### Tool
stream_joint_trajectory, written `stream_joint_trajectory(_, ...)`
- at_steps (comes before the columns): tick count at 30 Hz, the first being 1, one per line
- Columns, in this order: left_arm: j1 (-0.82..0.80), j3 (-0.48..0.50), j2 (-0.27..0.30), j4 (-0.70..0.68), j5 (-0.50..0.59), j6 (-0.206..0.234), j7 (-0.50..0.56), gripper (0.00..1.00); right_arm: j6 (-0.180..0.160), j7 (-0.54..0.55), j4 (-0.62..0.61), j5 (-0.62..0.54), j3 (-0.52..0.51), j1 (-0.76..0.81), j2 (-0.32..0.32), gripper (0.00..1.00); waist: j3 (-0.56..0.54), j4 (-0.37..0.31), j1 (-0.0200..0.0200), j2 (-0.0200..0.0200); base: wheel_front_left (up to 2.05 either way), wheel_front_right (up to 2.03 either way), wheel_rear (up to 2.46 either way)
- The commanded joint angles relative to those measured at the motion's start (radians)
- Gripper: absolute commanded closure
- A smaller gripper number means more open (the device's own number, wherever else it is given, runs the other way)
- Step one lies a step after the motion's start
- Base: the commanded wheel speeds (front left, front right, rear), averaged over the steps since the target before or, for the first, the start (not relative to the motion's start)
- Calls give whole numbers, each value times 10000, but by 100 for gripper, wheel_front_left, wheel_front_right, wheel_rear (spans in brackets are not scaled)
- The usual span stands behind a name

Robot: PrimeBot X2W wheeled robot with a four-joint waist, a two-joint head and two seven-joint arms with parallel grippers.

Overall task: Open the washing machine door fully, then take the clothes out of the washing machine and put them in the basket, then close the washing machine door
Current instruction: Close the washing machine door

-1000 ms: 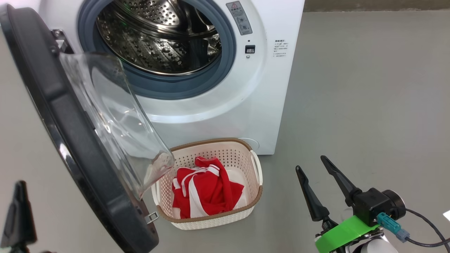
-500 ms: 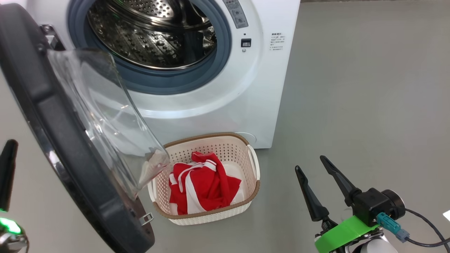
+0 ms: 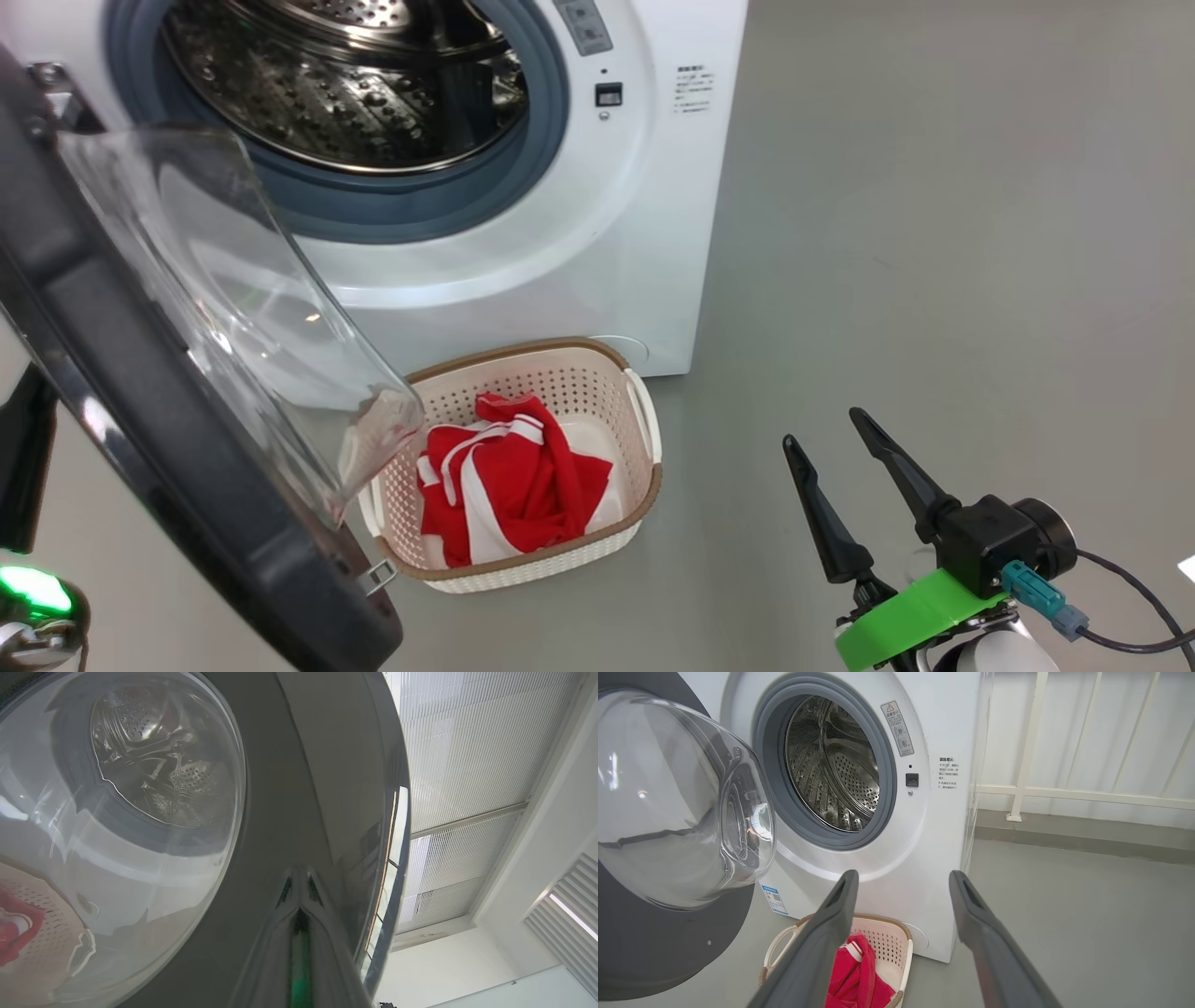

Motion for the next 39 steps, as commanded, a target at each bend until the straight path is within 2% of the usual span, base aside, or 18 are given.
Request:
stream_joint_trajectory(1,-284,233,201,-425,-148,8,186,100,63,-61,-287,133,236,-366,19,0,55,-158,0,0,0,0,0)
stream_joint_trajectory(9,-580,-3,76,-456,-32,-43,93,100,63,-61,-350,143,220,-395,19,0,167,-616,0,0,0,0,0)
stream_joint_trajectory(19,-1498,-260,-421,-204,279,-40,-644,100,63,-61,-526,158,223,-369,19,0,460,-1297,0,0,0,0,0)
stream_joint_trajectory(29,-2457,-283,-591,875,608,-272,-1268,100,63,-61,-743,250,278,-411,19,0,819,-1921,0,0,0,0,0)
stream_joint_trajectory(39,-3613,-348,-551,2133,693,-353,-1537,100,63,-61,-848,255,372,-428,19,0,1070,-2215,0,0,0,0,0)
